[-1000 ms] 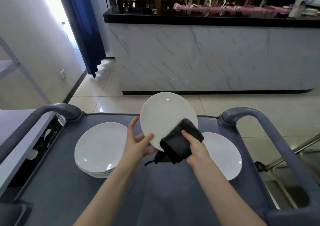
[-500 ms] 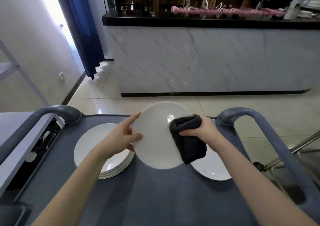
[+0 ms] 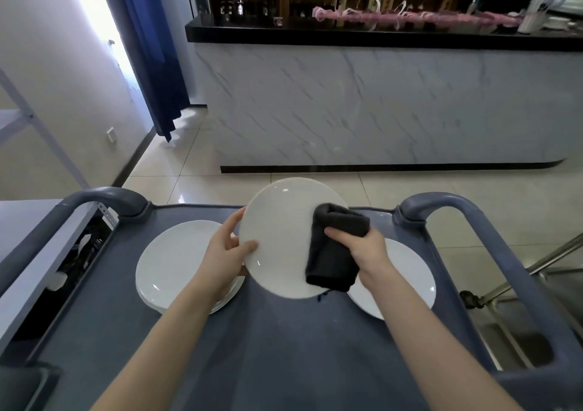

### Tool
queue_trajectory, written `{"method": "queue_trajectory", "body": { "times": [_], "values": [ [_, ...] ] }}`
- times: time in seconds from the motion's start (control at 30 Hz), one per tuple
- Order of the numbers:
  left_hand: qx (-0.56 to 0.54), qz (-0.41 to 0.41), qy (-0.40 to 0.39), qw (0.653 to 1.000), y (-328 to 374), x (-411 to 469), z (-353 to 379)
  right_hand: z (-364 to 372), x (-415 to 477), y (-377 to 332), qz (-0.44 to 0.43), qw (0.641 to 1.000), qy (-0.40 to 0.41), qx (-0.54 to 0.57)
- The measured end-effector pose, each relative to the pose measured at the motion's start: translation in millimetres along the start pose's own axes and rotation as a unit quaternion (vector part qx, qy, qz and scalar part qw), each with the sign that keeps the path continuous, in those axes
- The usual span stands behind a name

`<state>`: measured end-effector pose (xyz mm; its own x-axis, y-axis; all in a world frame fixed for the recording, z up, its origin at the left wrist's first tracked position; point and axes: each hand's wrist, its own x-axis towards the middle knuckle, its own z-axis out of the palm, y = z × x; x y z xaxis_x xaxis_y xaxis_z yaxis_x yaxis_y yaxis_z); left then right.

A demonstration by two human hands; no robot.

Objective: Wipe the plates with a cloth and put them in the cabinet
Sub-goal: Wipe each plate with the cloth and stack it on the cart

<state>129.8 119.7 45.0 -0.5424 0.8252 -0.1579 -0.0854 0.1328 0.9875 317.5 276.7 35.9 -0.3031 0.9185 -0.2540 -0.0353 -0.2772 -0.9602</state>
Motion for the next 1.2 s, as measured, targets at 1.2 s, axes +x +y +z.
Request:
{"method": "queue_trajectory", "body": {
  "times": [1.2],
  "values": [
    [-0.099, 0.008, -0.021, 0.995, -20, -4, 15, -10, -11, 29, 0.105, 0.993, -0.028, 0.043]
  ]
}}
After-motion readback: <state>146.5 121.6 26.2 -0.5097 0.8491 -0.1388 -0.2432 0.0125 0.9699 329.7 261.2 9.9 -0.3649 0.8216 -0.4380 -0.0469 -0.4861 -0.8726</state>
